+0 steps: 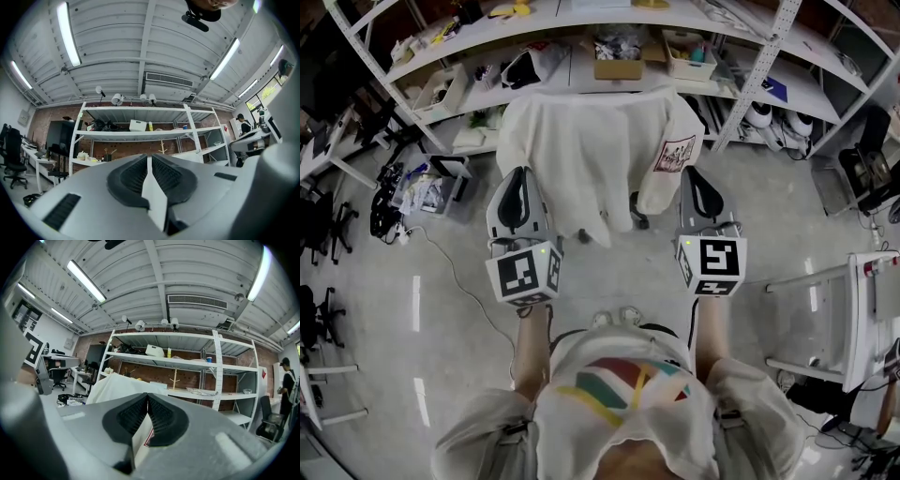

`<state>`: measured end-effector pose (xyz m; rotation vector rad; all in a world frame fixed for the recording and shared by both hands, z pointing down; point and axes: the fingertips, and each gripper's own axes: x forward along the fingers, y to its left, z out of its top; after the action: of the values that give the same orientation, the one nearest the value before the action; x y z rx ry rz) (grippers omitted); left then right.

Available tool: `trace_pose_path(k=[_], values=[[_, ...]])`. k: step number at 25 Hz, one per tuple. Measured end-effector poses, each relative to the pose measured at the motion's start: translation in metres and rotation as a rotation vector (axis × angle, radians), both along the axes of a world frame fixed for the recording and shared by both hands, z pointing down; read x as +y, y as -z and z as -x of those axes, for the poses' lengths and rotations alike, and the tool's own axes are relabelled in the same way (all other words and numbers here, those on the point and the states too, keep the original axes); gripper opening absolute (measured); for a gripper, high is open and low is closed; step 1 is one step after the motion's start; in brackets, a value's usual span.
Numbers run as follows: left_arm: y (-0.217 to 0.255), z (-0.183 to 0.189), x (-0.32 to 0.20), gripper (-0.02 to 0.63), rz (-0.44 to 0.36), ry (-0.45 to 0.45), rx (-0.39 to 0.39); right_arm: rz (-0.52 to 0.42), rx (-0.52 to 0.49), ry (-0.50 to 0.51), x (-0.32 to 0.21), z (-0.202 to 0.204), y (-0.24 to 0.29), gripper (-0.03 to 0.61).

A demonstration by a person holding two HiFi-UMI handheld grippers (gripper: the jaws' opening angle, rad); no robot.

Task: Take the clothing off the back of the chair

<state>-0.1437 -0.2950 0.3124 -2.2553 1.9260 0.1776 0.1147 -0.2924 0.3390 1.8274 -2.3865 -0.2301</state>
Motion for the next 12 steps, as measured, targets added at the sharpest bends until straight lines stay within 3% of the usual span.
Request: trace_pose_path(k=[2,3,4,5,9,12], values=[[0.004,0.0,-0.009,0.023,-0.003,-0.003,-0.027,-0.008,0.003,-0.006,-0.011,-0.003,0.008,0.006],[0.006,0.001,-0.014,0.064,-0.001,-0.006,-0.038,-0.009,0.002,-0.01,-0.018,-0.004,0.011,0.03],[0.008,0.003,-0.019,0.128,0.002,-0.011,-0.046,-0.006,0.0,-0.013,-0.025,-0.006,0.014,0.102],[0.01,0.005,-0.025,0.152,0.005,-0.012,-0.053,-0.002,-0.001,-0.018,-0.033,-0.008,0.017,0.166],[0.01,0.018,-0.054,0.209,0.019,-0.002,-0.061,-0.013,0.011,-0.056,-0.063,-0.02,0.026,0.189],[-0.005,0.025,-0.082,0.241,0.08,-0.007,-0.051,-0.007,0.027,-0.082,-0.088,-0.026,0.025,0.212]])
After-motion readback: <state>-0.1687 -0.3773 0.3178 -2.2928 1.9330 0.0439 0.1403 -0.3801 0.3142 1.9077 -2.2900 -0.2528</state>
